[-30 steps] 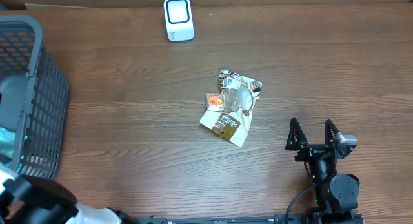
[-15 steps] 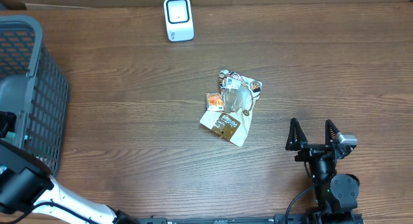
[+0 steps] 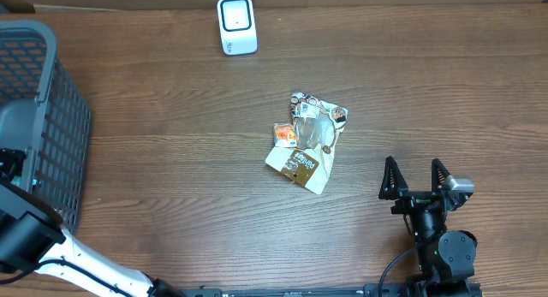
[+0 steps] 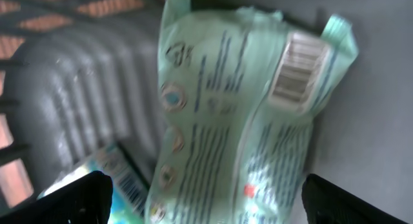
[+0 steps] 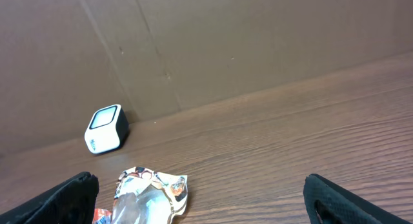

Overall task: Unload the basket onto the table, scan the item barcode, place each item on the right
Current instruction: 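Move the left gripper back into the basket and grasp the mint wipes pack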

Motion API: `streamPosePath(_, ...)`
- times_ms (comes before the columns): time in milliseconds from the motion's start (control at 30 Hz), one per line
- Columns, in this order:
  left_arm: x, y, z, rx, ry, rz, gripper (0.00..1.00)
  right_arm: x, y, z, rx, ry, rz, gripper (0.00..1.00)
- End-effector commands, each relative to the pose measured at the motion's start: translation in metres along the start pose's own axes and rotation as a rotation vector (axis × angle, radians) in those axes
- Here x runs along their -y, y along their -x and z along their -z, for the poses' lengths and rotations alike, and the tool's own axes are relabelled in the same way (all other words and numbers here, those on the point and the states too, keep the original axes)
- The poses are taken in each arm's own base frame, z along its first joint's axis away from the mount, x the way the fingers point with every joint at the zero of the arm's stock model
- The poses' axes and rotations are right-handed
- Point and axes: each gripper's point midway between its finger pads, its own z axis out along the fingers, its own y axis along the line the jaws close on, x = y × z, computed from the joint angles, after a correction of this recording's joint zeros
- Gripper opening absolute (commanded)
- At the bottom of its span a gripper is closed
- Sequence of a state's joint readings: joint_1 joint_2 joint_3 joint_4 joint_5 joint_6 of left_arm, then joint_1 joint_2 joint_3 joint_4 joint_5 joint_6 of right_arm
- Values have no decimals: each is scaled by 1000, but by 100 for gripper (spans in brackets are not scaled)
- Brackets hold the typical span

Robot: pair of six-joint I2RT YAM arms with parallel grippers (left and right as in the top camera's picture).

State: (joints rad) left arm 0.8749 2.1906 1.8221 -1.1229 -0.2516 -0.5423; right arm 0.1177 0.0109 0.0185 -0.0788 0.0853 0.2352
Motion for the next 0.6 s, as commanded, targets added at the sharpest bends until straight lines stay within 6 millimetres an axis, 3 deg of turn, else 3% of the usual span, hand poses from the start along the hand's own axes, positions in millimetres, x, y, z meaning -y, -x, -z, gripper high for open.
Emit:
streamPosePath(0, 0, 3, -6, 8, 13, -22, 96, 3, -2, 0, 4, -9, 1, 100)
streamPosePath(233, 8, 1, -12, 4, -27, -39, 96, 3, -2, 0, 4, -9, 1, 100)
streamPosePath(400, 8, -8, -28, -7, -24, -46, 95, 3, -2, 0, 4, -9, 1, 100)
streamPosePath(533, 10, -18, -42, -24, -36, -48, 75, 3, -2, 0, 4, -9, 1, 100)
streamPosePath(567, 9, -19, -43, -27, -33, -49, 65, 3, -2, 0, 4, -9, 1, 100)
